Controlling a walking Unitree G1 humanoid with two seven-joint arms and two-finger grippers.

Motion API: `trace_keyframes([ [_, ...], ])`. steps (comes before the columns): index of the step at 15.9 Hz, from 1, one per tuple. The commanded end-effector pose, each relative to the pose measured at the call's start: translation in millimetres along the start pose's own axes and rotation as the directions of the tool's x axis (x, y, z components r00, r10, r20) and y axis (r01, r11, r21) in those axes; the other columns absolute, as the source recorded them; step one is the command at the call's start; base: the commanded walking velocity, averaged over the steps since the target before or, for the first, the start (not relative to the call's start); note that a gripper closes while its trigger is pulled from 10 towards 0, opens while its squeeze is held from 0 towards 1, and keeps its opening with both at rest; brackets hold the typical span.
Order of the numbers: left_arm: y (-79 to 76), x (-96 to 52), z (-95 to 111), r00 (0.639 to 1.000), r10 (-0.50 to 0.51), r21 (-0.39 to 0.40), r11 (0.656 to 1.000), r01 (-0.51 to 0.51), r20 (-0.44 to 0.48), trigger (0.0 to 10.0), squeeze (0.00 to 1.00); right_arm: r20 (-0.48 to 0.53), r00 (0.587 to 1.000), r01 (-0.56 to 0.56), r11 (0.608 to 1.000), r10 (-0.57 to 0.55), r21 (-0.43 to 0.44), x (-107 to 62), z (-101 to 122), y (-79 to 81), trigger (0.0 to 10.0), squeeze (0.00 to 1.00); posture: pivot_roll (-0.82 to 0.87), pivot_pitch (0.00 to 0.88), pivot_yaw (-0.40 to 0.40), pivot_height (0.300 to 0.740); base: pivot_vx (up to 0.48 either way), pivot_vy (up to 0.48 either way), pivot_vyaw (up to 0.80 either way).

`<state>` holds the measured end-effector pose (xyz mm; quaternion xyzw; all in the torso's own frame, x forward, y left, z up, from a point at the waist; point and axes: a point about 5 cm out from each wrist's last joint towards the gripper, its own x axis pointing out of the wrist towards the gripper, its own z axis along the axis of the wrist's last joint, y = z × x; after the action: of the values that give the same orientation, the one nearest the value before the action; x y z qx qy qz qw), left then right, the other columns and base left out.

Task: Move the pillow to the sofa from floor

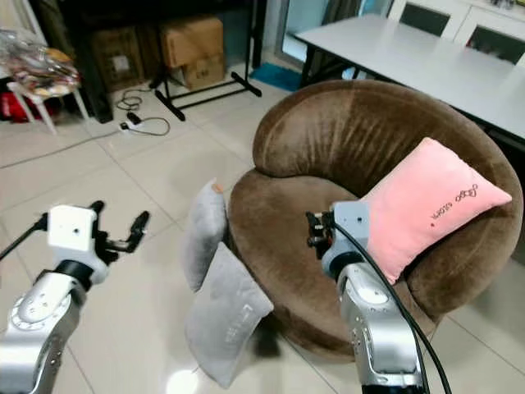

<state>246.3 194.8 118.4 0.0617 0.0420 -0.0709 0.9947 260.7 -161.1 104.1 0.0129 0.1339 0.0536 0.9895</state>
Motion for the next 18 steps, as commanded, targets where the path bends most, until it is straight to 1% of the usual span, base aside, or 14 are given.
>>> trace_keyframes([
  [1,-0.8,-0.3,1,1.000,-0.013,-0.005,1.000,0.013,-0.005,10.0,0.00,0.006,1.000,0.019,1.000,-0.019,-0.003,-0.1,0,-4.5,10.0,0.00,-0.02,0.000,-0.071,0.740,0.330,0.000,0.00],
  [2,-0.8,-0.9,1,1.000,-0.014,-0.004,1.000,0.014,-0.005,10.0,0.00,-0.004,1.000,0.003,1.000,-0.003,0.008,-0.5,-2,-3.3,10.0,0.00,-0.02,0.000,-0.071,0.740,0.330,0.000,0.00],
  [3,-0.5,-1.2,1,1.000,-0.015,-0.004,1.000,0.015,-0.006,10.0,0.00,-0.016,0.999,-0.048,0.999,0.047,-0.023,-0.3,-3,2.3,10.0,0.00,-0.01,0.000,-0.069,0.740,0.330,0.000,0.00],
  [5,-0.1,-1.6,1,1.000,-0.015,-0.003,1.000,0.015,-0.007,10.0,0.00,-0.022,0.996,-0.084,0.995,0.083,-0.047,-0.1,-3,7.4,10.0,0.00,-0.01,0.000,-0.069,0.740,0.328,0.000,0.00],
  [6,0.1,-1.7,1,1.000,-0.014,-0.003,1.000,0.014,-0.008,10.0,0.00,-0.022,0.996,-0.082,0.996,0.081,-0.046,0.2,-3,7.4,10.0,0.00,-0.01,0.000,-0.072,0.740,0.326,0.000,0.00],
  [8,0.4,-2.1,1,1.000,-0.016,-0.004,1.000,0.016,-0.007,10.0,0.00,-0.026,0.996,-0.087,0.995,0.086,-0.044,0.8,-3,7.2,10.0,0.00,-0.01,0.000,-0.073,0.740,0.326,0.000,0.80],
  [9,0.4,-2.6,1,1.000,-0.018,-0.006,1.000,0.018,-0.006,10.0,0.00,-0.028,0.996,-0.083,0.996,0.083,-0.017,-0.4,-5,5.7,10.0,0.00,-0.01,0.000,-0.072,0.740,0.326,0.000,0.00],
  [10,0.1,-2.7,1,1.000,-0.019,-0.007,1.000,0.019,-0.006,10.0,0.00,-0.033,0.996,-0.082,0.996,0.081,-0.026,-1.2,-6,4.0,10.0,0.00,-0.01,0.000,-0.072,0.740,0.326,0.000,0.00],
  [12,2.3,-2.5,1,1.000,-0.004,0.001,1.000,0.004,0.001,10.0,0.00,-0.057,0.995,-0.086,0.992,0.081,-0.096,-4.6,-13,-4.5,10.0,0.00,-0.02,0.000,-0.067,0.740,0.302,0.000,0.00],
  [13,4.2,-2.4,2,1.000,0.010,0.001,1.000,-0.010,0.009,10.0,0.00,-0.066,0.995,-0.075,0.993,0.069,-0.094,-5.2,-15,-7.7,10.0,0.00,-0.02,0.000,-0.064,0.740,0.000,0.000,0.00],
  [15,10.4,-2.2,1,0.999,0.048,0.001,0.999,-0.048,0.010,10.0,0.00,-0.057,0.997,-0.055,0.996,0.051,-0.069,-7.1,-16,-13.9,10.0,0.00,-0.02,0.000,-0.064,0.725,0.000,0.000,0.00],
  [16,12.4,-2.3,1,0.999,0.053,0.011,0.999,-0.053,0.009,10.0,0.00,-0.053,0.997,-0.051,0.996,0.048,-0.070,-7.3,-17,-14.4,10.0,0.00,-0.02,0.000,-0.061,0.710,0.000,0.000,0.00],
  [18,13.2,-3.7,-1,0.998,0.057,0.018,0.998,-0.057,0.005,10.0,0.00,-0.047,0.997,-0.060,0.996,0.057,-0.073,-7.9,-16,-12.3,10.0,0.00,-0.02,0.000,-0.061,0.695,0.000,0.000,0.00],
])
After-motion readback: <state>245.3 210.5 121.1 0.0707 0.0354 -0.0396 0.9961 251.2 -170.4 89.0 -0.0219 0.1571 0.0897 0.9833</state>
